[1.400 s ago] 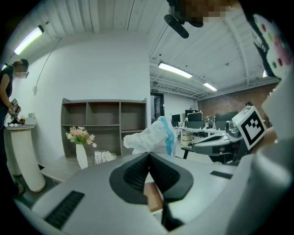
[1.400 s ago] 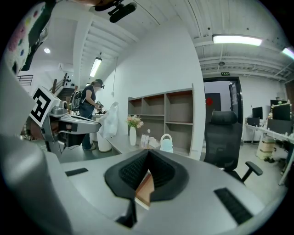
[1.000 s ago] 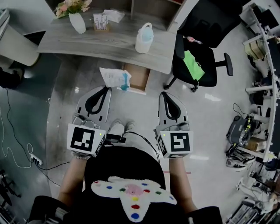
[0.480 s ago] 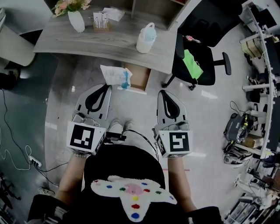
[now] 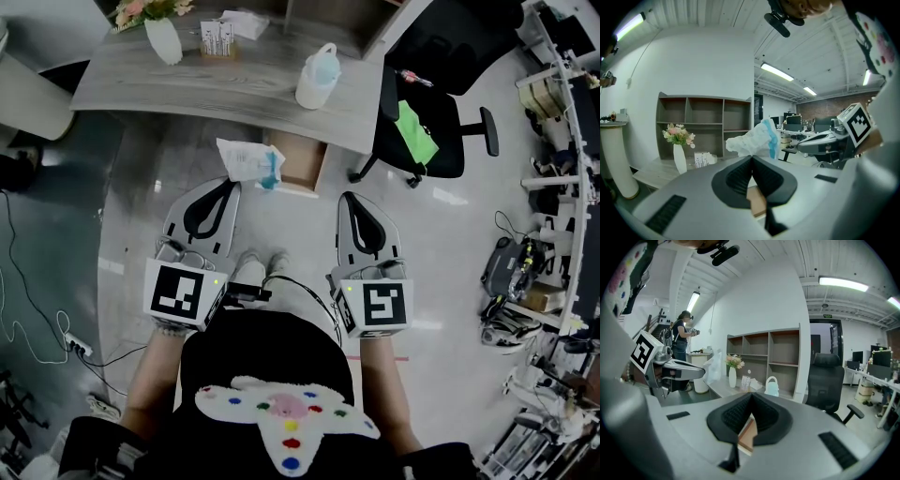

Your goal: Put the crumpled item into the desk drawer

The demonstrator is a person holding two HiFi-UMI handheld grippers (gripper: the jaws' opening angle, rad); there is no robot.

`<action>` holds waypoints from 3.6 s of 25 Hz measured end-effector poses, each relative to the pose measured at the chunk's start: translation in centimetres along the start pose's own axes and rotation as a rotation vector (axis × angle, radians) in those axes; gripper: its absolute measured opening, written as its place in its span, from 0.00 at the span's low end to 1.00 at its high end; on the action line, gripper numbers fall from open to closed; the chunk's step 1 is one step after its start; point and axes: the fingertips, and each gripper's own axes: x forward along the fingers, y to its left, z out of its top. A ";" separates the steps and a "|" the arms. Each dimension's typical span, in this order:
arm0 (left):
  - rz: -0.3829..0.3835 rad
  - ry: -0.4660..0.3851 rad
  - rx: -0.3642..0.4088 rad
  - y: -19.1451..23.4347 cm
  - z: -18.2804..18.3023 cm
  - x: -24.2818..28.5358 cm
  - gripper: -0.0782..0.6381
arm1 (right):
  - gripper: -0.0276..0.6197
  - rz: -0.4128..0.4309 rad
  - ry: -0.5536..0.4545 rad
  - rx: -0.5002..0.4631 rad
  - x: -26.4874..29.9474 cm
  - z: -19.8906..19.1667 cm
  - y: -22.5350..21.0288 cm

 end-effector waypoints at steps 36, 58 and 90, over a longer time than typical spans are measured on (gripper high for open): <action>-0.102 0.174 -0.030 -2.4 -10.9 4.1 0.13 | 0.05 0.015 0.168 0.085 2.8 -12.2 -0.3; -0.162 0.256 -0.015 -3.2 -18.7 7.7 0.13 | 0.05 0.022 0.231 0.104 5.8 -19.3 0.1; -0.143 0.397 -0.006 -0.3 -33.3 18.7 0.13 | 0.05 0.002 0.342 0.150 14.3 -31.2 -1.4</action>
